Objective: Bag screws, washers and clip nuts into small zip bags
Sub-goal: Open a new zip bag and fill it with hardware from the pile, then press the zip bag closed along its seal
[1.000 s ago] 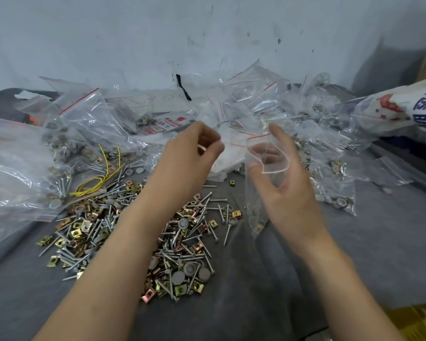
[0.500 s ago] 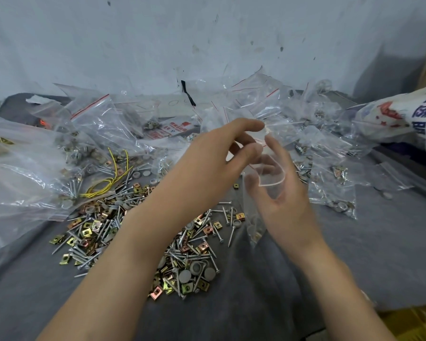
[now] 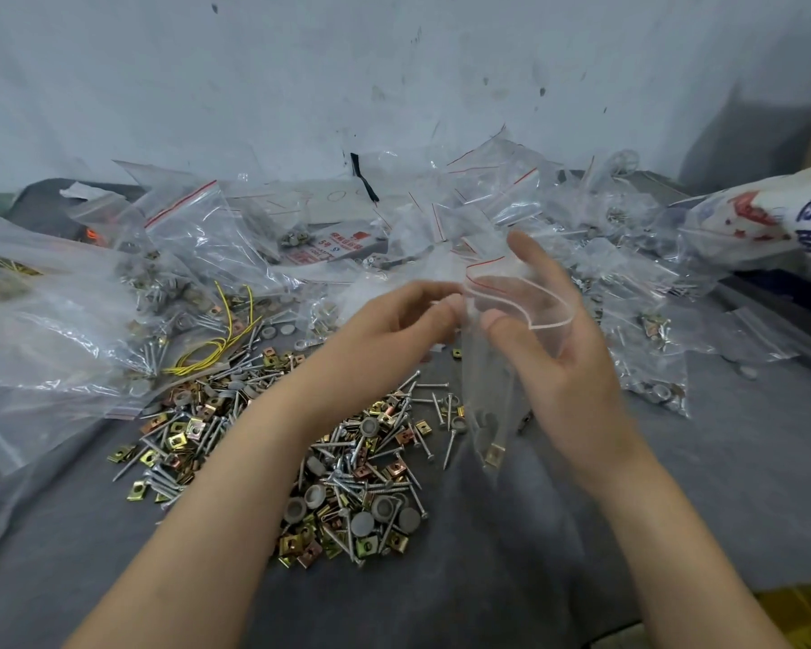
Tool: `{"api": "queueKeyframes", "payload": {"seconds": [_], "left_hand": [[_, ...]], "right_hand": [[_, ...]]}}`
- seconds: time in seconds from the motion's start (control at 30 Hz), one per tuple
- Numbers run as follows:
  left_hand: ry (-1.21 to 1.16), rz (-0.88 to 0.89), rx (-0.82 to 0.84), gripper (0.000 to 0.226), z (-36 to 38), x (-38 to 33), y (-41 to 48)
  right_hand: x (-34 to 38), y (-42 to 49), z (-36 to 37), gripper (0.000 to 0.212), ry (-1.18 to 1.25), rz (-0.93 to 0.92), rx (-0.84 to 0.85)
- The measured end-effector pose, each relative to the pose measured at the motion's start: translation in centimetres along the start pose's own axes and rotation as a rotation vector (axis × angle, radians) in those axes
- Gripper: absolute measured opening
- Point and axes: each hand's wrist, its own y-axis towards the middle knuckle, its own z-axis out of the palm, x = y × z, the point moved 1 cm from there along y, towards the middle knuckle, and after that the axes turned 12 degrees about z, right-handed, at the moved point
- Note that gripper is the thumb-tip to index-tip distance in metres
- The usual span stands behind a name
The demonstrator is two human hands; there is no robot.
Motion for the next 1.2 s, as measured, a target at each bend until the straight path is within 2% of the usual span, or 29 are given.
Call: {"api": "queueKeyframes", "payload": {"seconds": [0.13,0.27,0.37,0.47,0.63,0.77,1.2], "left_hand": [[-0.211,-0.021,0.108,0.035,0.3,0.4,-0.8],[-0.208,-0.007,0.013,0.022,0.3,0.4,-0.8],[-0.132,0.028,-0.088,0.017,-0.1,0.3,-0.7],[-0.075,0.062,-0.152,0.015,-0.6,0.1,-0.7],[-0.023,0.066,-0.226,0.018,-0.9,0.1,-0.7],[0.029,0.053,-0.225,0.019,-1.1,0.3,-0.9],[0.049,0.036,-0.209,0.019,-1.1,0.7,-1.0]], "right_hand": [[0.6,0.2,-0.1,0.057,0.120,0.011,0.043],[0.1,0.6,-0.4,0.055,0.203,0.123,0.096],[-0.4,0.9,-0.4,0.063,0.155,0.203,-0.015],[-1.1,1.0,-0.4,0.037,0.097,0.208,-0.081],[-1.3,1.1,-0.5,0.014,0.110,0.187,-0.202],[-1.3,1.1,-0.9,0.017,0.109,0.172,-0.280],[-1.0,1.1,-1.1,0.018,0.137,0.170,-0.265]]}}
